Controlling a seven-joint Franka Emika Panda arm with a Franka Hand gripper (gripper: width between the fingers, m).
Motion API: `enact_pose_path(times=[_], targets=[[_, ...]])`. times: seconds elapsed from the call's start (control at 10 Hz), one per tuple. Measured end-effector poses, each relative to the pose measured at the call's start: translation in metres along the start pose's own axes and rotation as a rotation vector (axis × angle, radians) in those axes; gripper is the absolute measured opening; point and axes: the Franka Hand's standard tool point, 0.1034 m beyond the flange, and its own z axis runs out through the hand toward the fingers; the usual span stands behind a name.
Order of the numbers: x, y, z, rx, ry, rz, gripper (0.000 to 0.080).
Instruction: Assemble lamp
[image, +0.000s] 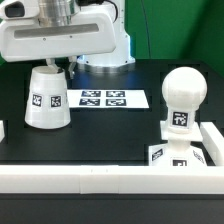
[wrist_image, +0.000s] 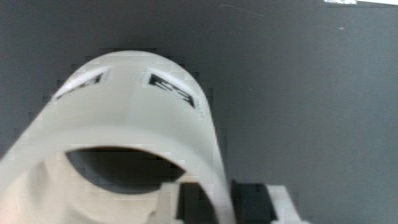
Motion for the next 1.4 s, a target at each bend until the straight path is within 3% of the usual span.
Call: enact_pose_path(times=[0.2, 0.4, 0.8, 1.0, 1.2, 1.3, 1.4], targets=[[0.014, -0.017, -0.009, 0.014, -0.012, 0.005, 0.0045], [0.042, -0.056, -0.029, 0.054, -0.017, 0.075, 0.0045], [0.105, -0.115, -0.095, 0.099, -0.035, 0.214, 0.0045], [0.129, -0.132, -0.125, 0.114, -0.054, 0.264, 0.0045], [0.145, -0.139, -0.152, 0.122, -0.064, 0.277, 0.0045], [0.151, -0.14, -0.161, 0.124, -0.07, 0.28, 0.0045], [0.152, -0.139, -0.157, 0.122, -0.063, 0.28, 0.0045]])
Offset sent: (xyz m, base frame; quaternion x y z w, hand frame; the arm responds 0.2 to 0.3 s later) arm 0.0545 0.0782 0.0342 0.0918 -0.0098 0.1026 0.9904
